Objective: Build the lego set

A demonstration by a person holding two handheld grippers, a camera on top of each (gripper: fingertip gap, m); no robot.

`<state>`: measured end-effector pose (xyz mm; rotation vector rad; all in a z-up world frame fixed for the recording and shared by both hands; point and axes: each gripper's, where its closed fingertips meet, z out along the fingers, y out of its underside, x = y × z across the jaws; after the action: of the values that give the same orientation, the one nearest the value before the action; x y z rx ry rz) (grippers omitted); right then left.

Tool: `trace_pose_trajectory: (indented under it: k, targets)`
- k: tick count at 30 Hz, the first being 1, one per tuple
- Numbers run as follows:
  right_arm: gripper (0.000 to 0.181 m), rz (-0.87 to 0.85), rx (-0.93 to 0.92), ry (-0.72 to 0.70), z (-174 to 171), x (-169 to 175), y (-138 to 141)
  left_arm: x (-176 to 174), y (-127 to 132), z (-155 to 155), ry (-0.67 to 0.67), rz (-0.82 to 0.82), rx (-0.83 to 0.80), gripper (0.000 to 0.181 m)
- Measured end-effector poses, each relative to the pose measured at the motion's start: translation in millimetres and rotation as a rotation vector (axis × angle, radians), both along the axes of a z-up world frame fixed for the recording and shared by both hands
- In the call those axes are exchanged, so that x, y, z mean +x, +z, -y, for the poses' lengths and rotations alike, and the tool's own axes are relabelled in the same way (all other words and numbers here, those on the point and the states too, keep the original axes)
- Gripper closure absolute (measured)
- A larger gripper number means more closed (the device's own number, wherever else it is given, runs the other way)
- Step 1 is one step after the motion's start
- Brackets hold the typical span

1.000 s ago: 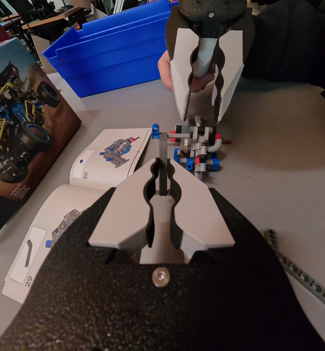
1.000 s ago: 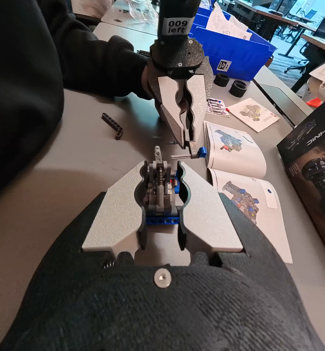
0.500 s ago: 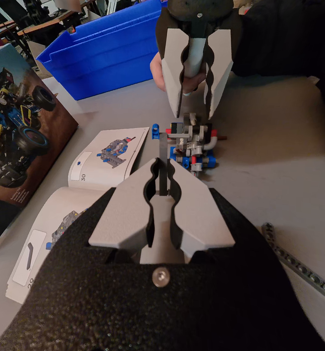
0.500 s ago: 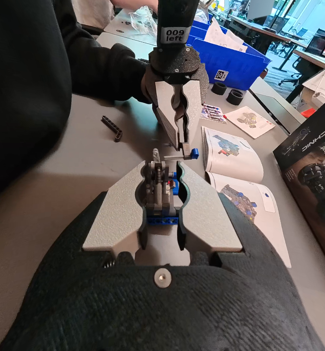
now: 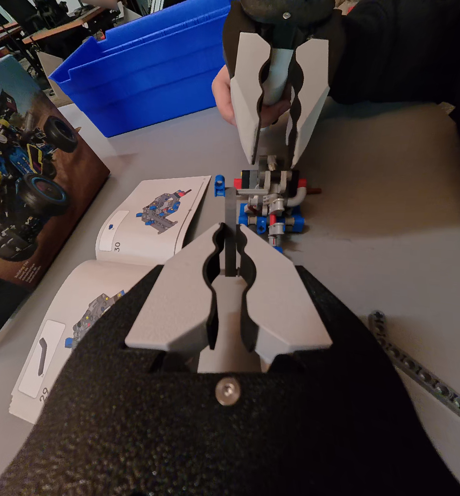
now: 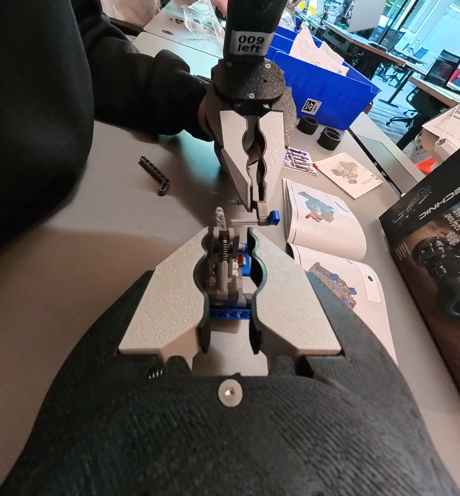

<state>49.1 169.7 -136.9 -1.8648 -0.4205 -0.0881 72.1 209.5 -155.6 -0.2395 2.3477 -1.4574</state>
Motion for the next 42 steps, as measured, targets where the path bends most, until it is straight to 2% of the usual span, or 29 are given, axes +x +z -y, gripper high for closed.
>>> trace_pose_trajectory:
  k: [23, 33, 42]
  targets:
    - [0.152, 0.033, -0.042, 0.01, -6, -6, -8, 2, -3, 6, 0.011, 0.03, 0.033, 0.177]
    - [0.154, 0.065, -0.085, 0.016, -11, -8, -18, -3, -8, 7, -0.003, -0.001, 0.064, 0.177]
    - [0.158, 0.087, -0.083, 0.004, -12, -7, -17, -5, -10, 6, 0.036, -0.038, 0.098, 0.177]
